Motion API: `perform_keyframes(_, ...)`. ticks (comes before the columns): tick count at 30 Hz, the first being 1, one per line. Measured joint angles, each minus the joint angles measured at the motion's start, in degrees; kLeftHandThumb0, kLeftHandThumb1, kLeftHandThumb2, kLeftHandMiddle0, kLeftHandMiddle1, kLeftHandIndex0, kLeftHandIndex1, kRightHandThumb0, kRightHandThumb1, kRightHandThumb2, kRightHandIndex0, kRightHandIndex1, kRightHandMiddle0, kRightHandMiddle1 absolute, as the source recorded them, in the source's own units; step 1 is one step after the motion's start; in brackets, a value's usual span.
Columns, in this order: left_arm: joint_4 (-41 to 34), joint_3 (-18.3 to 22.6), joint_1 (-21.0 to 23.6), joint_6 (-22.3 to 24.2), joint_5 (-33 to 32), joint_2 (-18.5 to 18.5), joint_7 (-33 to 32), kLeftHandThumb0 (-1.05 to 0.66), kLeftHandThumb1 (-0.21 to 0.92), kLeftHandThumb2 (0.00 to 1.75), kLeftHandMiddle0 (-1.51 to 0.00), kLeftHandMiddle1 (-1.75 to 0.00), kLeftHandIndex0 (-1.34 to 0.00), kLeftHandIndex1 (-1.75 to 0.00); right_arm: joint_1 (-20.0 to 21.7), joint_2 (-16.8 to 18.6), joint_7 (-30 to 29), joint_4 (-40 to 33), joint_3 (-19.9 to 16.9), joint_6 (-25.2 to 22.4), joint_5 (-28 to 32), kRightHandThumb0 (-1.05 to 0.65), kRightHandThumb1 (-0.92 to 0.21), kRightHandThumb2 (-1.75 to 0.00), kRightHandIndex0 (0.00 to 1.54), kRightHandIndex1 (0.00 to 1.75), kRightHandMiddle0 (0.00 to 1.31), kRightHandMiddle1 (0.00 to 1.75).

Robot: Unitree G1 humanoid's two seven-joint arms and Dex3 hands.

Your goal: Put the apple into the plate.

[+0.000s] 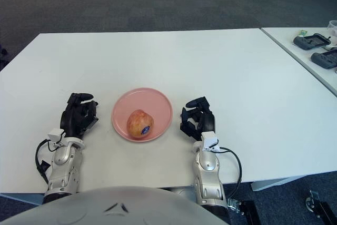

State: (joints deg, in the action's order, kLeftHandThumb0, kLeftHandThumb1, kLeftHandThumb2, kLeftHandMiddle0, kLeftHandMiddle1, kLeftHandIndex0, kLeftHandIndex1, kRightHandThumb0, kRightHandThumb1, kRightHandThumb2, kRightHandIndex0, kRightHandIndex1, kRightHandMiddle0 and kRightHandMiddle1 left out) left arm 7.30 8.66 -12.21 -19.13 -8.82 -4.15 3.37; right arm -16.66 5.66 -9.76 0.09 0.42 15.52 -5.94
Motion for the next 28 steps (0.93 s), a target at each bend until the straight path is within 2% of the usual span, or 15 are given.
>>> perform_keyframes(19,0.51,0.0,0.0,-0.96,0.23,0.01,0.0,-0.38,0.68,0.86,-0.97,-1.75,-0.34,-1.75,-0.16,0.04,0.01,-0.22,0.03,-0.39,-0.03,-0.4,-0.6,-0.97,0.62,1.4,0.39,1.75)
perform_keyframes(28,-0.04,0.1,-0.01,0.09,-0.91,-0.02,0.07,-0.38,0.71,0.82,-0.94,-1.75,-0.32,-1.75,-0.17,0.04,0.01,-0.25,0.04,-0.39,-0.03,-0.4,-0.6,-0.97,0.62,1.4,0.39,1.75)
